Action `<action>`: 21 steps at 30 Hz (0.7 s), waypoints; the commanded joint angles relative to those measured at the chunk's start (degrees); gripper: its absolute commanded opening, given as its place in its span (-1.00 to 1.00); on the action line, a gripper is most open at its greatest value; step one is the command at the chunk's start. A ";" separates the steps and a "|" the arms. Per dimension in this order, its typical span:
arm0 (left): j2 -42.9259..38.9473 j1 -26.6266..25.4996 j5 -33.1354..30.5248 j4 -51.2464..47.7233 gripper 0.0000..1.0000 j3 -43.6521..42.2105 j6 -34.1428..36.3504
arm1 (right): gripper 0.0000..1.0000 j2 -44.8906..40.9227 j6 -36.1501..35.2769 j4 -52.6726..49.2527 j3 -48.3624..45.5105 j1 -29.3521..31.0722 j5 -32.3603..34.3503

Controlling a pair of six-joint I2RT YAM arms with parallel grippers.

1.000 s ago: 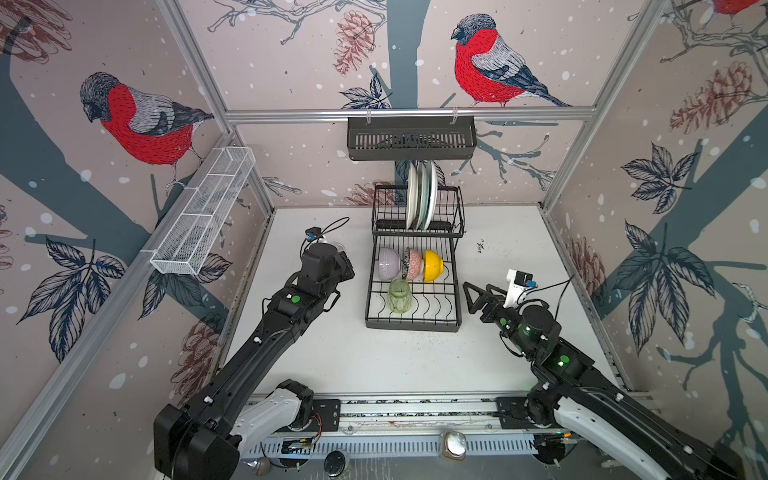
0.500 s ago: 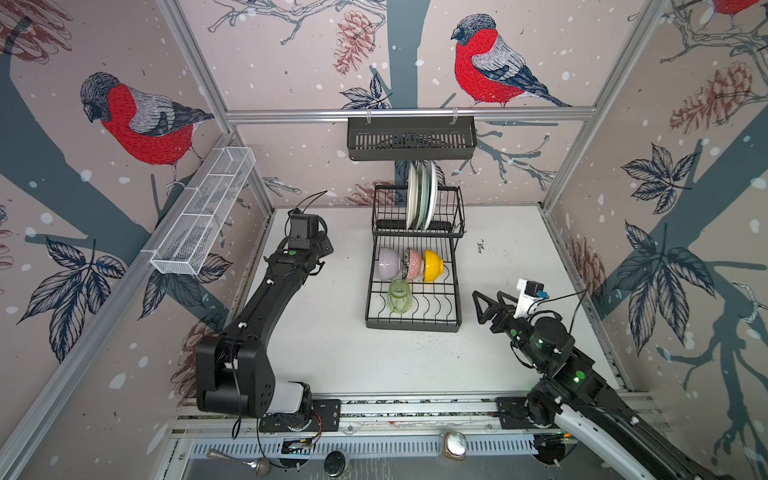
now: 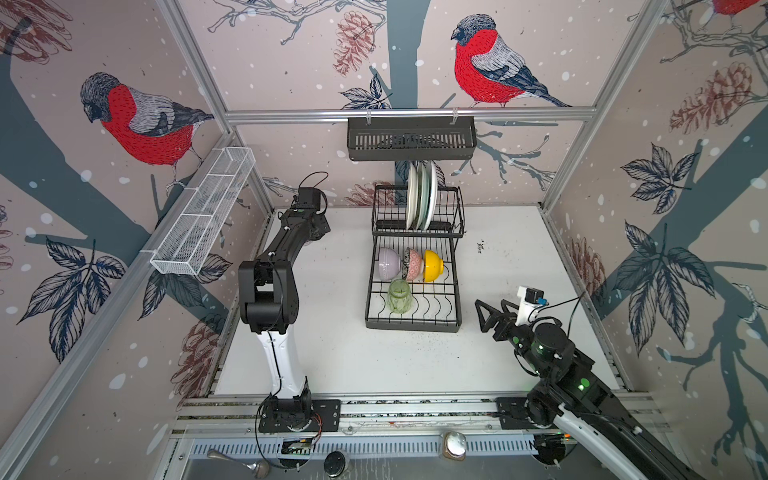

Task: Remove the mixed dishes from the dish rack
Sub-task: 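Lower the clear glass onto the table with the left gripper and release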

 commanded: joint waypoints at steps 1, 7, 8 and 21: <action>2.39 0.34 -1.37 -4.22 -1.00 2.67 1.72 | 0.99 -0.11 0.25 -0.19 -0.13 -0.05 -0.32; 7.51 1.39 -1.14 -6.03 -1.00 5.94 2.59 | 0.99 -0.07 1.09 -0.58 -0.35 -0.05 0.00; 8.02 1.41 -1.17 -6.15 -1.00 6.10 2.78 | 0.99 -0.05 1.18 -0.62 -0.39 -0.07 0.11; 7.06 1.78 -1.87 -6.31 0.50 5.52 3.25 | 0.99 1.24 1.14 1.00 -0.31 -0.01 -2.28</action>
